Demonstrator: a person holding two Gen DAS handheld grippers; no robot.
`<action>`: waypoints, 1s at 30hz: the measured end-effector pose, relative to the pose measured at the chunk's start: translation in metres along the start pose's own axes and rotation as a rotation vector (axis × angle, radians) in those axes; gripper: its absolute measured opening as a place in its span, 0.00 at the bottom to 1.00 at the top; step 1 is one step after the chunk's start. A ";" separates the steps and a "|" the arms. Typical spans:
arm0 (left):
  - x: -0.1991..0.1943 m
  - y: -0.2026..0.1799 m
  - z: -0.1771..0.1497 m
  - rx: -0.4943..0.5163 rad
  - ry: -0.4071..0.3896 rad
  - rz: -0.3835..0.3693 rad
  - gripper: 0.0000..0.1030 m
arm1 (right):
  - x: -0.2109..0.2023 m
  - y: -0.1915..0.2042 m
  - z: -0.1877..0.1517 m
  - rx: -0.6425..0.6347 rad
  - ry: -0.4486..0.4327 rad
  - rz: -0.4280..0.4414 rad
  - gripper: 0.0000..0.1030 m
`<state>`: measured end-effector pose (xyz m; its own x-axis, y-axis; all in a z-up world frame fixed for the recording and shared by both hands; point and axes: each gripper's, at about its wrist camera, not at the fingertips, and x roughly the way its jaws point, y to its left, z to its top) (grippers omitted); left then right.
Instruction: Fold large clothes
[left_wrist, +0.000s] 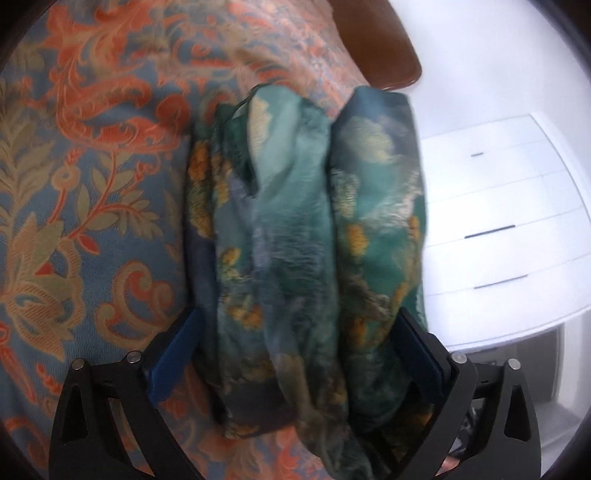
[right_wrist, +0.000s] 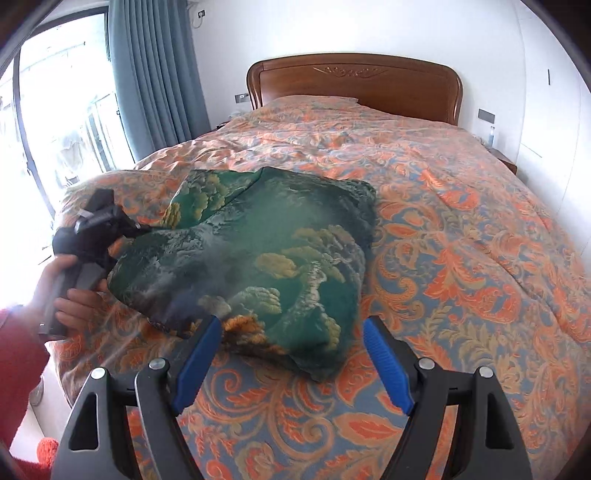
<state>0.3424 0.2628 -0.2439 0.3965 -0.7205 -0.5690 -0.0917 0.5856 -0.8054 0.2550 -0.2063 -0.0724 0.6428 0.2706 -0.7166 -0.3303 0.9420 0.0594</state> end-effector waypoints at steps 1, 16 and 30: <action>0.002 0.002 0.001 0.000 -0.001 0.008 1.00 | -0.001 -0.005 0.000 0.003 0.004 -0.001 0.79; 0.051 0.002 0.033 0.033 0.063 0.153 1.00 | 0.134 -0.138 0.035 0.467 0.220 0.463 0.79; 0.078 -0.119 0.023 0.310 0.025 0.382 0.48 | 0.194 -0.051 0.065 0.139 0.318 0.341 0.88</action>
<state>0.4051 0.1457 -0.1885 0.3654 -0.4394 -0.8206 0.0513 0.8897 -0.4536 0.4420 -0.1891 -0.1695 0.2635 0.5152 -0.8156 -0.3761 0.8334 0.4049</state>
